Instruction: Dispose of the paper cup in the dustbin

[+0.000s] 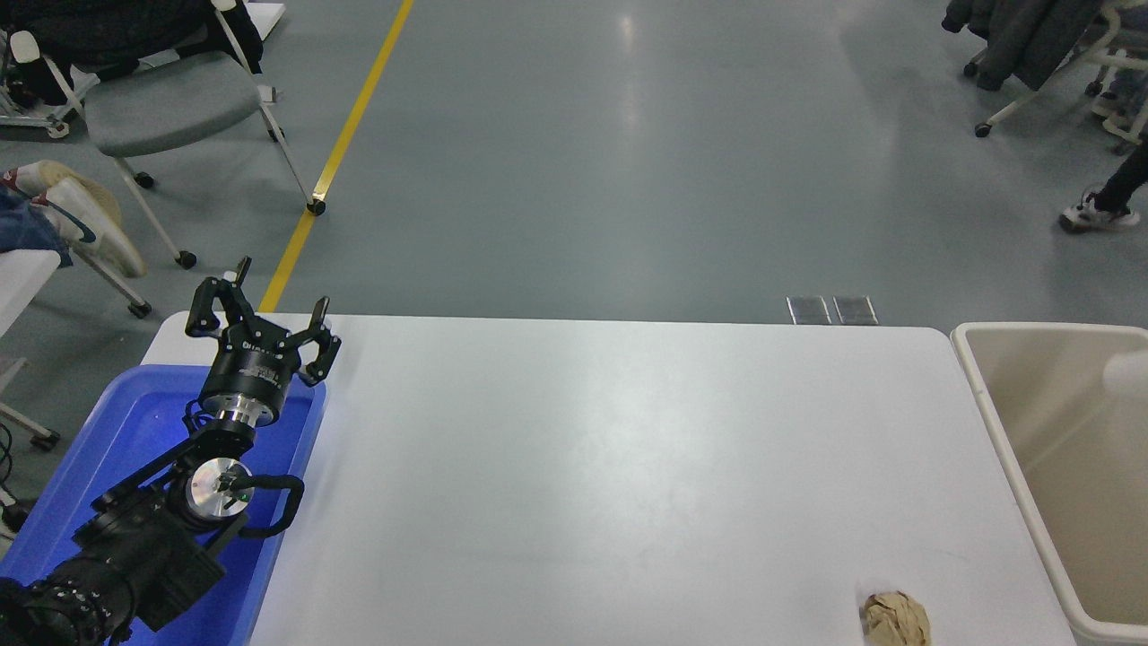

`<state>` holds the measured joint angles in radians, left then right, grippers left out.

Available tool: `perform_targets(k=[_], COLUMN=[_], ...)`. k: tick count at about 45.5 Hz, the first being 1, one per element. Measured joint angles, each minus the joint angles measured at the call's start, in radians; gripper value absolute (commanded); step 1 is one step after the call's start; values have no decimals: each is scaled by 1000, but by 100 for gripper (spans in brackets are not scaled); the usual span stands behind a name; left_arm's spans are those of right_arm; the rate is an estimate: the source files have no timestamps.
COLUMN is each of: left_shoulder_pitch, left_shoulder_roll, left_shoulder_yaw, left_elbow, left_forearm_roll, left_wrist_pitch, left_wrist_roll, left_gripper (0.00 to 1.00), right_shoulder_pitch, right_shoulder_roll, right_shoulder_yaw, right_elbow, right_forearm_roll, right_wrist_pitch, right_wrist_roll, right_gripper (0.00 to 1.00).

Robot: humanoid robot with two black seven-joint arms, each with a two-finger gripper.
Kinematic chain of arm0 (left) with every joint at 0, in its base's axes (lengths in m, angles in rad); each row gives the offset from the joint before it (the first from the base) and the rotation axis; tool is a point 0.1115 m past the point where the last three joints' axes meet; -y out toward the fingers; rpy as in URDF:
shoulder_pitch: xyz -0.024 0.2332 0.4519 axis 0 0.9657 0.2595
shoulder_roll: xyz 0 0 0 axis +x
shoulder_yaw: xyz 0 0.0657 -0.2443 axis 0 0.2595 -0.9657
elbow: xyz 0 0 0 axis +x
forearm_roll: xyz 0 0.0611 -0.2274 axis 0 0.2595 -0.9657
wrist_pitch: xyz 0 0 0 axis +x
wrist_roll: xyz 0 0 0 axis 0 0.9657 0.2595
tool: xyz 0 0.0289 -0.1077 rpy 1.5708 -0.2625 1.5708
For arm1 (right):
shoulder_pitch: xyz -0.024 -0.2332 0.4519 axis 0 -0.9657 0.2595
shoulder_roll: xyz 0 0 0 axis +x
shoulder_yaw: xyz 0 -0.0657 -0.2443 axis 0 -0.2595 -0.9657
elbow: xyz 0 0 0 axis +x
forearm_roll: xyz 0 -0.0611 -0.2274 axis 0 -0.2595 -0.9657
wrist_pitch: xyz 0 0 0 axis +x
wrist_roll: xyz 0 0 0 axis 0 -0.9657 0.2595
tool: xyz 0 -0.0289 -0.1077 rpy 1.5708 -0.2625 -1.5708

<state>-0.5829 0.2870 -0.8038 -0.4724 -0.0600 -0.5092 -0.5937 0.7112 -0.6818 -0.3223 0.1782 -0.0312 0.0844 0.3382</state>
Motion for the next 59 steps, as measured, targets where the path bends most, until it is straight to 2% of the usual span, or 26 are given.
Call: perform_targets(k=[9, 25, 54, 55, 56, 58, 59], left_shoulder_pitch=[0, 0, 0, 0, 0, 0, 0], left_shoulder_roll=[0, 0, 0, 0, 0, 0, 0], left_shoulder_yaw=[0, 0, 0, 0, 0, 0, 0], left_elbow=[0, 0, 0, 0, 0, 0, 0], left_forearm_roll=[0, 0, 0, 0, 0, 0, 0], left_wrist_pitch=[0, 0, 0, 0, 0, 0, 0], left_wrist_roll=[0, 0, 0, 0, 0, 0, 0], left_gripper=[100, 100, 100, 100, 100, 100, 100], right_shoulder_pitch=[-35, -68, -99, -101, -103, -107, -109], right_shoulder_roll=[75, 133, 157, 157, 158, 157, 158], right_shoulder_yaw=[94, 194, 222, 222, 223, 223, 223], right_elbow=[-82, -117, -127, -127, -127, -127, -128], right_forearm_roll=[29, 41, 31, 31, 31, 30, 30], right_wrist_pitch=[-14, -47, -74, -74, -74, -75, -75], right_wrist_roll=[-76, -164, -198, -198, -198, -198, -198], right_gripper=[0, 0, 1, 16, 35, 87, 98])
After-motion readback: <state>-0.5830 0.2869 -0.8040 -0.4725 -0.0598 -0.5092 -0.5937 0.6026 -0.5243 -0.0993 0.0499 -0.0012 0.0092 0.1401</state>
